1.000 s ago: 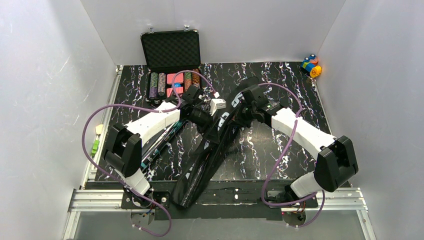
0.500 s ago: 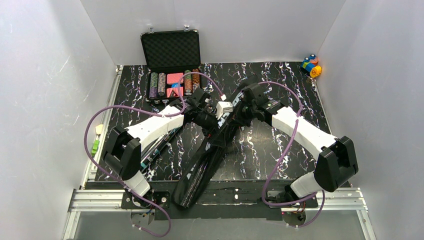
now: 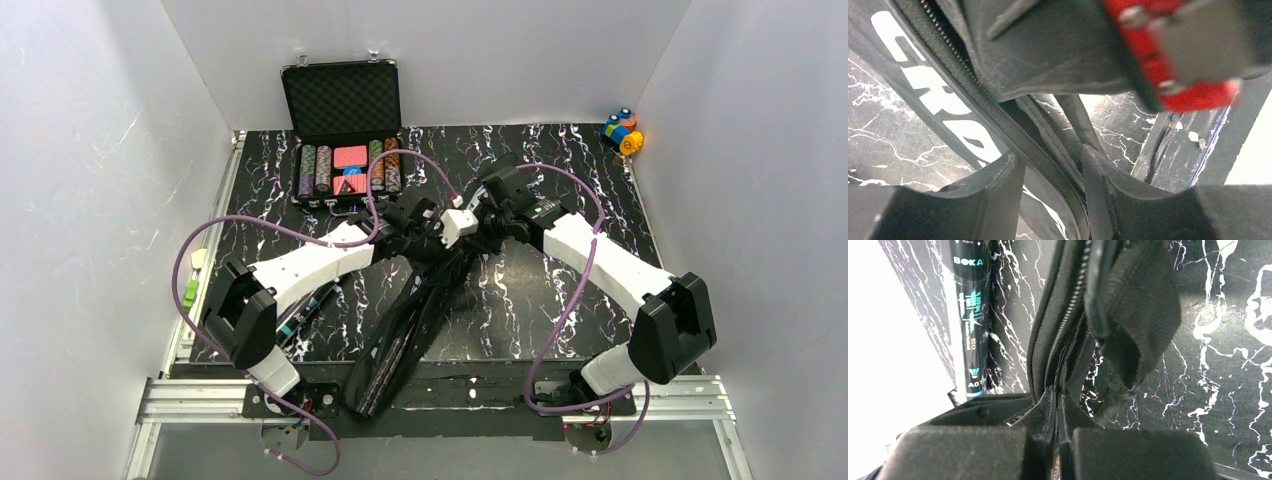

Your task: Pack up the badminton gear

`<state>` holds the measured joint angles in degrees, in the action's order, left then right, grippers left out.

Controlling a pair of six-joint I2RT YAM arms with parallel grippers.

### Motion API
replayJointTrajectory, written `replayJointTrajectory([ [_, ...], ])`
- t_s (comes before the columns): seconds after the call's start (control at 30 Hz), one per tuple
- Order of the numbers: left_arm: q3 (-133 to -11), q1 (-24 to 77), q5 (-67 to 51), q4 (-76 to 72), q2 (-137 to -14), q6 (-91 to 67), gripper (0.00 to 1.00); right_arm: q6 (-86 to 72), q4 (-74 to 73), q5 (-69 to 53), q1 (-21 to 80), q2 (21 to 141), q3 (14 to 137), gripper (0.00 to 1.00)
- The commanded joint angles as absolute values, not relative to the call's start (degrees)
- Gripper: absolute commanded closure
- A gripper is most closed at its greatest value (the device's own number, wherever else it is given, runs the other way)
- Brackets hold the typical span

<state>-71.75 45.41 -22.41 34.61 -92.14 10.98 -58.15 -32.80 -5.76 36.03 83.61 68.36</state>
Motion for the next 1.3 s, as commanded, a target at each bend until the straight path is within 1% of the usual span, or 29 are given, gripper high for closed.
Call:
replayJointTrajectory([
  [0.0, -70.89, 47.92, -18.63, 33.52, -88.3, 12.1, 0.59, -58.99, -29.89, -8.64, 36.74, 81.2, 71.5, 0.99],
  [0.13, -70.15, 50.09, -18.18, 33.91, -87.03, 11.99, 0.58, -59.44, -29.22, -7.94, 36.74, 81.59, 72.01, 0.99],
  [0.23, -69.45, 51.35, -17.24, 34.87, -86.59, 12.61, 0.53, -59.52, -29.17, -8.15, 36.74, 82.27, 73.15, 0.99],
  [0.4, -67.69, 51.64, -16.07, 34.99, -86.06, 13.46, 0.53, -60.02, -28.96, -8.42, 36.74, 82.54, 73.85, 0.99],
  [0.47, -67.38, 51.6, -15.21, 34.83, -85.86, 13.63, 0.59, -60.22, -28.83, -8.79, 36.74, 82.47, 73.76, 0.99],
  [0.53, -67.24, 51.62, -13.97, 34.65, -85.65, 13.92, 0.77, -60.27, -28.87, -8.91, 36.61, 82.27, 73.38, 0.99],
  [0.6, -67.71, 51.6, -12.74, 35.06, -85.55, 14.01, 1.0, -60.35, -28.93, -9.02, 36.21, 81.68, 72.62, 0.99],
  [0.73, -68.21, 51.51, -12.24, 35.32, -84.29, 13.02, 1.0, -60.65, -28.65, -9.86, 34.24, 79.59, 70.24, 0.98],
  [0.8, -68.41, 51.43, -12.47, 35.27, -83.35, 12.47, 1.0, -60.63, -29.15, -10.01, 32.47, 77.8, 68.82, 0.85],
  [0.87, -68.87, 51.29, -13.19, 35.73, -82.99, 11.99, 1.0, -61.12, -28.44, -10.28, 30.61, 74.8, 66.41, 0.68],
  [0.9, -69.27, 51.2, -13.67, 36.12, -82.95, 11.87, 1.0, -61.24, -28.02, -10.46, 29.6, 73.32, 65.06, 0.62],
  [0.93, -69.65, 51.16, -13.97, 36.44, -82.93, 11.66, 1.0, -61.35, -27.95, -10.43, 28.41, 71.9, 63.89, 0.58],
  [1.0, -70.56, 51.08, -14.79, 37.13, -83.17, 11.33, 1.0, -61.44, -27.98, -10.05, 26.03, 69.36, 61.94, 0.53],
  [1.13, -72.12, 51.09, -16.37, 38.55, -83.79, 11.32, 1.0, -59.94, -29.81, -8.11, 20.98, 65.79, 60.36, 0.47],
  [1.27, -72.27, 51.12, -17.04, 39.15, -83.55, 11.55, 1.0, -58.78, -28.96, -9.15, 15.91, 62.34, 58.36, 0.46],
])
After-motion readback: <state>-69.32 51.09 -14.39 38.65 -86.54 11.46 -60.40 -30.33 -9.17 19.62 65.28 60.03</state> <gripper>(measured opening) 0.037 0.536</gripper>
